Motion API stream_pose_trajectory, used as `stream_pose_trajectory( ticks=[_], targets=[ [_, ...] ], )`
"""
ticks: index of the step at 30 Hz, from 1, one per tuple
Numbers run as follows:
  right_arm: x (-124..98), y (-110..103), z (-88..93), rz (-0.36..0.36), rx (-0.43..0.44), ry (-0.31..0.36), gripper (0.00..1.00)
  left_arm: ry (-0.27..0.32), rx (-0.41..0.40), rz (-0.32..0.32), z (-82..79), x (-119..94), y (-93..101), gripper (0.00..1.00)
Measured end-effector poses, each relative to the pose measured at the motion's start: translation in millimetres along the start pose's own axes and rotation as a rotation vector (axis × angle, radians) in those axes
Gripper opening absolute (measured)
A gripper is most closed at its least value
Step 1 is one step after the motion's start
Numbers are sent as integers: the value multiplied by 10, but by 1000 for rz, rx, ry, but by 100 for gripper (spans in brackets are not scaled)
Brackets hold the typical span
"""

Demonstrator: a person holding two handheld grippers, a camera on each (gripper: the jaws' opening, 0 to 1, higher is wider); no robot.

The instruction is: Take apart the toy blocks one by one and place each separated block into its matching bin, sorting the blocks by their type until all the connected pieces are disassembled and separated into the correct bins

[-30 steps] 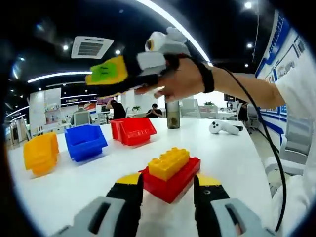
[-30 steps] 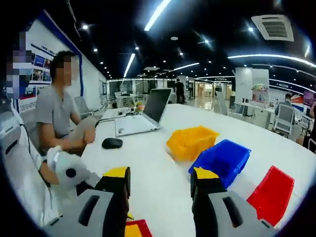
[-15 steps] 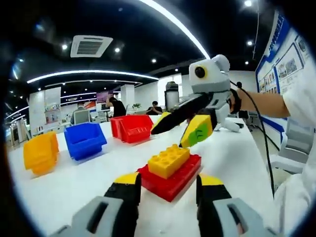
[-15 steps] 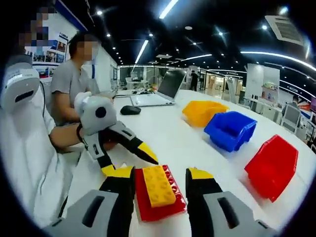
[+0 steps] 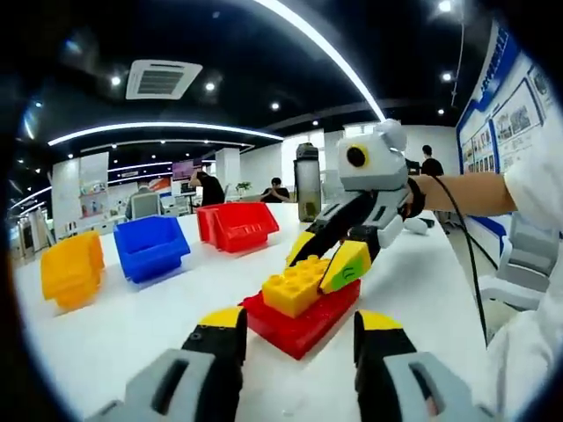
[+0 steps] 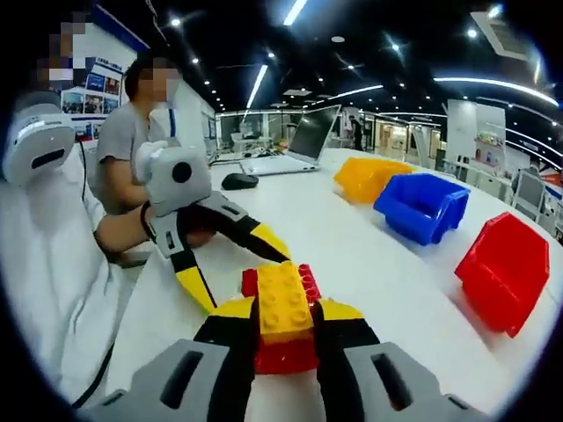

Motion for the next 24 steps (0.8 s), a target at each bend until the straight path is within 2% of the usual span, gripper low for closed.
stream_pose_trajectory(
  ticks=[6,10,16,21,24],
  targets=[
    [53,-220,3,-123,-58,0,25,6,3,8,-18,17,19,59],
    [100,-282,-7,-188,-76,-5,25,1,36,32,-15,37,93,64],
    [104,-314,-6,-237,-81,6,25,10,48,43,-21,43,75,62],
    [94,-302,-7,-249,-39,15,24,1,101,60,1,53,90,61],
    [90,-298,-26,-261,38,43,24,-4,124,63,10,60,97,62]
  ],
)
Point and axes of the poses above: the point that each gripper's makers call its tool centre point, and the gripper's own axes: x roughly forward along the fingers, y roughly to its right, z roughly out of its underside, the point moved 1 cm from there along -x, roughly backward along the fingers, and after that the axes turned 7 degrees about x, right-handed, at the moved point
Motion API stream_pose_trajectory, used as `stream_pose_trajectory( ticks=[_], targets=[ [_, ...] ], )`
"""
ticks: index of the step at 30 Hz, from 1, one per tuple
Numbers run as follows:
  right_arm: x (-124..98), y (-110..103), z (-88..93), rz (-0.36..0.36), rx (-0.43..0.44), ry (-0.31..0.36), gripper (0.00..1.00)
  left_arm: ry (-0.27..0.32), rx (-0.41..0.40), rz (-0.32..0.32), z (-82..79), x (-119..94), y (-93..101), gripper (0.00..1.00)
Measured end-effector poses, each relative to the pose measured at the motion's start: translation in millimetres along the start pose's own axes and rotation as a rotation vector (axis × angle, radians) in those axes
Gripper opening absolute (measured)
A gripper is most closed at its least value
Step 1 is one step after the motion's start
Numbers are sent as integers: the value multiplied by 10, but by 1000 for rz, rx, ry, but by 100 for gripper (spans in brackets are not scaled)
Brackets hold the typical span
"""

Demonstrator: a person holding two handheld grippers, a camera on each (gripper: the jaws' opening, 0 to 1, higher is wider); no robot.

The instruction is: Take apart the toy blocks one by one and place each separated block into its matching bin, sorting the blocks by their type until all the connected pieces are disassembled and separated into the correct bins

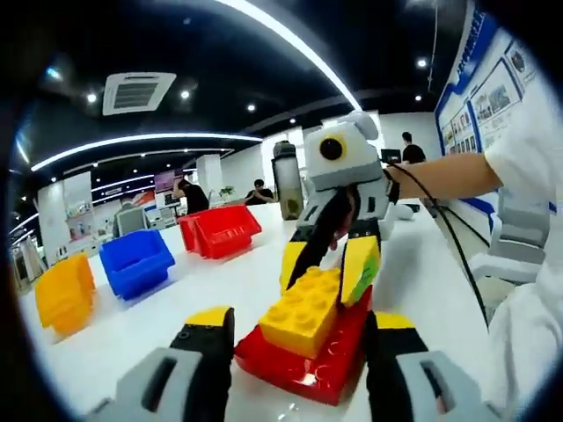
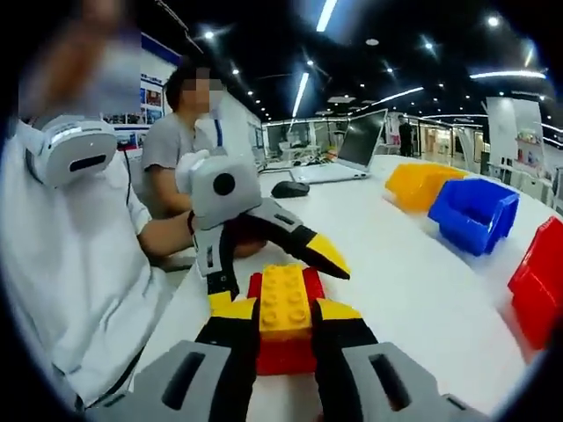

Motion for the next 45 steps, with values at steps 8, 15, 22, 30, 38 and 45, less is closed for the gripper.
stream_pose_trajectory(
  ticks=[8,15,22,30,38,45],
  targets=[
    [4,-23,-8,7,38,23,24,-3,11,6,9,-1,5,63],
    [5,-109,-39,21,-188,24,24,43,-92,57,-76,-10,23,58],
    [2,-86,12,3,-96,20,24,40,-85,52,-64,7,12,57],
    [-32,-52,0,-24,95,31,23,42,-52,73,-68,8,38,55],
    [-56,-57,-7,-46,268,35,23,43,-11,83,-74,15,84,54],
    [-16,-81,5,-22,95,56,24,27,-24,79,-43,13,43,57]
  ],
)
Point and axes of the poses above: the point that each gripper's makers call its tool centre point, and the gripper's own axes: x roughly forward along the fingers, y roughly to its right, z roughly out of its underside, the point moved 1 cm from there along -x, roughly backward along the fingers, and after that the axes turned 7 degrees about x, right-handed, at the moved point
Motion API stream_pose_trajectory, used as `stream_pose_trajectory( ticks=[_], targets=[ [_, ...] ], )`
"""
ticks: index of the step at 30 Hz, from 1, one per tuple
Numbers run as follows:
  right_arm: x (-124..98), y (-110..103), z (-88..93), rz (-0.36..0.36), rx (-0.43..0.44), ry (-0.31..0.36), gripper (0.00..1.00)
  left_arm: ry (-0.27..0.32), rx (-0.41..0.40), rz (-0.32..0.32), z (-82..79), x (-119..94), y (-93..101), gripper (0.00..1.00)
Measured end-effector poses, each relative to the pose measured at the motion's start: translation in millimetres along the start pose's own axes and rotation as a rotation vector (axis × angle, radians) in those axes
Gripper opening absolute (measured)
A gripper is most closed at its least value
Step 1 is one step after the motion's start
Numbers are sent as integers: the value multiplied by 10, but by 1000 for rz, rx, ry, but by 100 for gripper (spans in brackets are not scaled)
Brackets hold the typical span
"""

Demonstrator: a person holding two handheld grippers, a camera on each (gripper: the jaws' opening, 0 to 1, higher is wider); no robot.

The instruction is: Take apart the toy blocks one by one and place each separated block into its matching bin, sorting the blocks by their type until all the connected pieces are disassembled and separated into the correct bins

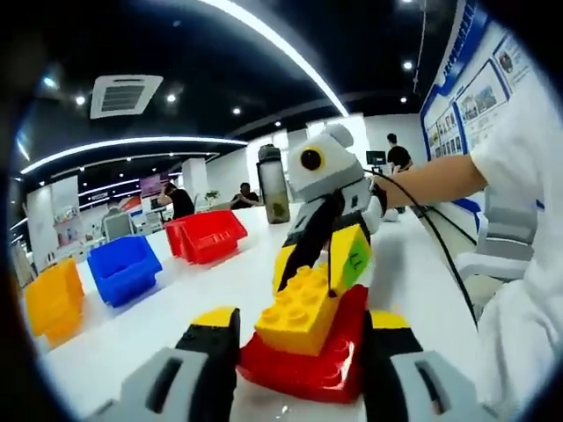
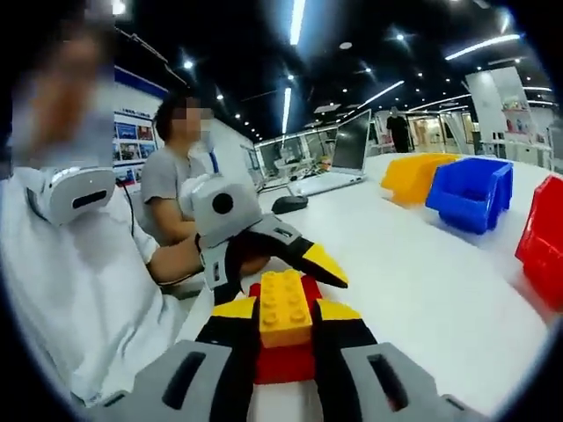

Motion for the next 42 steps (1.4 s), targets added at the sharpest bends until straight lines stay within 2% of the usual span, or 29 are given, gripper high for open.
stream_pose_trajectory(
  ticks=[4,7,9,10,11,13,14,15,16,17,21,26,31,34,38,42],
  targets=[
    [11,5,-26,-6,24,18,24,9,-47,-5,-12,-13,-15,57],
    [33,-2,-10,7,-22,14,24,55,-156,46,-85,-64,22,56],
    [31,-10,-11,2,-49,10,24,72,-170,52,-101,-107,-11,54],
    [31,2,8,4,-70,-5,24,76,-155,49,-97,-115,-28,48],
    [19,0,-5,-9,-57,1,24,60,-116,24,-64,-118,-82,43],
    [22,28,-18,-11,-14,8,24,79,-124,42,-94,-109,-52,43],
    [22,36,-28,-15,36,13,24,80,-124,42,-90,-113,-48,42],
    [22,50,-72,-11,74,40,24,87,-108,42,-108,-120,-39,34],
    [28,44,-128,-28,76,71,24,77,-121,30,-87,-131,-44,34],
    [10,42,-123,-26,68,56,24,78,-111,31,-91,-127,-54,35],
    [-2,24,-220,-19,53,81,24,83,-124,38,-114,-132,-25,44],
    [-73,-34,-478,-15,29,153,24,123,-162,28,-172,-182,-60,49],
    [-115,35,-826,24,11,227,24,111,-141,10,-151,-183,-45,53],
    [-79,177,-1048,104,-1,252,24,104,-132,-10,-130,-179,-80,56],
    [71,442,-1333,226,-8,249,24,92,-101,-45,-105,-174,-124,53],
    [233,576,-1590,293,-12,255,24,88,-96,-67,-92,-182,-170,53]
  ],
)
Point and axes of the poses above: the point that each gripper's makers call its tool centre point, and the gripper's own axes: x roughly forward along the fingers, y roughly to its right, z roughly out of its underside, the point moved 1 cm from there along -x, roughly backward along the fingers, and after that the axes turned 7 degrees about x, right-handed, at the moved point
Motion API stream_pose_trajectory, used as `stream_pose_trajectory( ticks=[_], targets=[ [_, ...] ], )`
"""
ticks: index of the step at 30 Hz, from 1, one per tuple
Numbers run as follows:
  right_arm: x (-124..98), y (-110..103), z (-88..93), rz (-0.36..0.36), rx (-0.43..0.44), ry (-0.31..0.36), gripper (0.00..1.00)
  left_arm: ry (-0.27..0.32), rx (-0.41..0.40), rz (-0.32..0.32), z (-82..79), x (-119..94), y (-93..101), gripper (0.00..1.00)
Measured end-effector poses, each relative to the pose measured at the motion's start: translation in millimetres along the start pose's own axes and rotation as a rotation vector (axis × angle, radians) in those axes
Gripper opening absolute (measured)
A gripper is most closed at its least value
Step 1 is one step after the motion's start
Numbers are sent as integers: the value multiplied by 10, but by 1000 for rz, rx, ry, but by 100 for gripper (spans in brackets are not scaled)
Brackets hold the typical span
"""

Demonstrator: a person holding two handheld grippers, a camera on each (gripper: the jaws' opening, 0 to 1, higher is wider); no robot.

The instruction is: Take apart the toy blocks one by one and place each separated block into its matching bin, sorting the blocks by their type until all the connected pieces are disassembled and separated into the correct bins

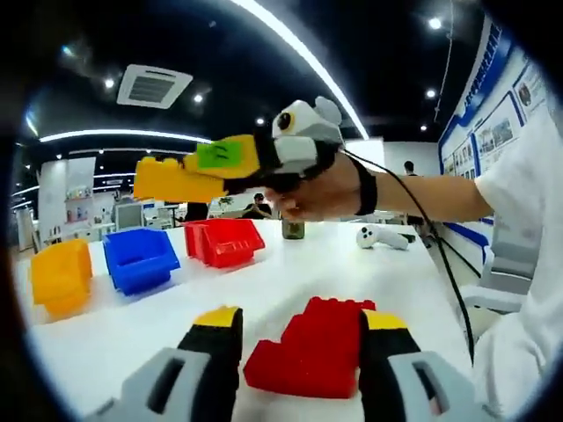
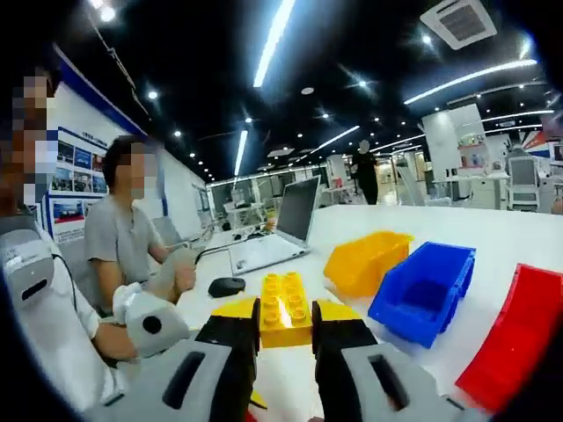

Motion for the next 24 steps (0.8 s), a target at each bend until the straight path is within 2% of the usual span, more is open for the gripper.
stream_pose_trajectory(
  ticks=[3,6,10,13,16,18,19,20,22,24],
  targets=[
    [321,128,-197,80,-41,-10,24,0,1,-7,3,-4,-6,53],
    [572,229,-320,115,-18,-9,24,-7,12,-12,18,-3,-6,53],
    [982,525,-408,213,16,-46,24,-7,15,-36,21,-11,-49,53],
    [1200,652,-429,244,39,-62,24,-8,16,-45,23,-10,-57,53],
    [1507,793,-495,276,42,-60,24,-7,12,-46,25,-10,-55,53],
    [1637,925,-451,330,30,-93,25,-4,8,-47,19,-17,-52,52],
    [1716,954,-450,332,34,-88,25,-2,7,-46,17,-22,-48,52],
    [1755,982,-440,336,30,-88,25,-1,6,-46,14,-21,-45,52],
    [1785,1113,-384,405,17,-110,25,1,3,-46,12,-24,-41,52],
    [1829,1189,-388,420,32,-90,25,4,1,-46,9,-25,-47,51]
  ],
)
Point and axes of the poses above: the point that each gripper's makers call its tool centre point, and the gripper's own axes: x roughly forward along the fingers, y roughly to its right, z roughly out of its underside, the point moved 1 cm from there along -x, roughly backward along the fingers, and after that the axes turned 7 degrees about x, right-handed, at the moved point
